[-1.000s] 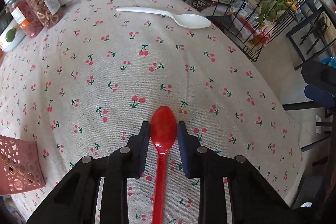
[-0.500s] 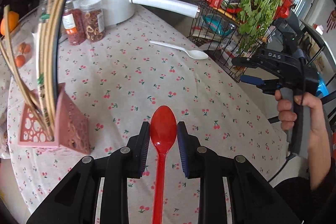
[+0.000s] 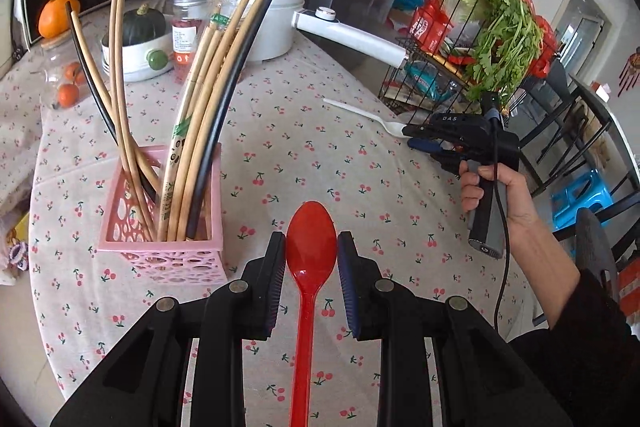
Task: Organize utensils
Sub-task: 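Lift both spoons and carry them over the pink basket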
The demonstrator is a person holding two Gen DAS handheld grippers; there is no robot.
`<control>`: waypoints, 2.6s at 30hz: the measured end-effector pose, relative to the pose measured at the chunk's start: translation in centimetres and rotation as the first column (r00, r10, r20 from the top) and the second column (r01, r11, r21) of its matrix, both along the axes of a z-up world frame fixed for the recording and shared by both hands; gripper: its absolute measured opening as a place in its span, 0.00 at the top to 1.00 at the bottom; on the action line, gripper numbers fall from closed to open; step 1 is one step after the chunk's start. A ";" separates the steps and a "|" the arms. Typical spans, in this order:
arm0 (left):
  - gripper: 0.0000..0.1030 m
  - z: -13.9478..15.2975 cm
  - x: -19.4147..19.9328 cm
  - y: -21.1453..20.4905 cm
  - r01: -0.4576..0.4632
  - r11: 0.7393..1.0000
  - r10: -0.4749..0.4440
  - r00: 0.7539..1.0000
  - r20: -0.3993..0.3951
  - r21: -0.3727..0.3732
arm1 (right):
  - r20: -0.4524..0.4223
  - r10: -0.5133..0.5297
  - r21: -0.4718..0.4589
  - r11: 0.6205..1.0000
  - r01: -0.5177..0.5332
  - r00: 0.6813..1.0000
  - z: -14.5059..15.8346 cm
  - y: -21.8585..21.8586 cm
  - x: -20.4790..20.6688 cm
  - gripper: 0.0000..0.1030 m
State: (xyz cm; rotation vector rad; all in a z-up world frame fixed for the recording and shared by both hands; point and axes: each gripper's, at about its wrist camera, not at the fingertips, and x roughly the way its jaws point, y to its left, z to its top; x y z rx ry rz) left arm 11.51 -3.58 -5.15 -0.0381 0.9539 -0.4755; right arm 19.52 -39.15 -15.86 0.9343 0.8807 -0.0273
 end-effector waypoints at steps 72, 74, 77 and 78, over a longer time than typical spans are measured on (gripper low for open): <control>0.56 5.6 3.5 9.6 -0.305 0.935 0.355 0.780 0.516 -0.183 | 0.014 0.736 -0.756 0.451 -0.475 0.677 20.5 25.1 -11.1 0.99; 0.48 5.9 2.5 10.1 -0.316 0.932 0.363 0.802 0.474 -0.178 | -0.008 0.738 -0.750 0.442 -0.492 0.675 20.3 25.7 -10.7 0.99; 0.39 6.1 1.3 11.3 -0.364 0.916 0.400 0.839 0.369 -0.166 | -0.052 0.742 -0.739 0.422 -0.526 0.669 20.1 26.9 -9.7 0.99; 0.38 6.0 1.0 11.8 -0.385 0.909 0.418 0.847 0.329 -0.162 | -0.063 0.744 -0.739 0.413 -0.532 0.665 20.2 27.4 -9.4 0.99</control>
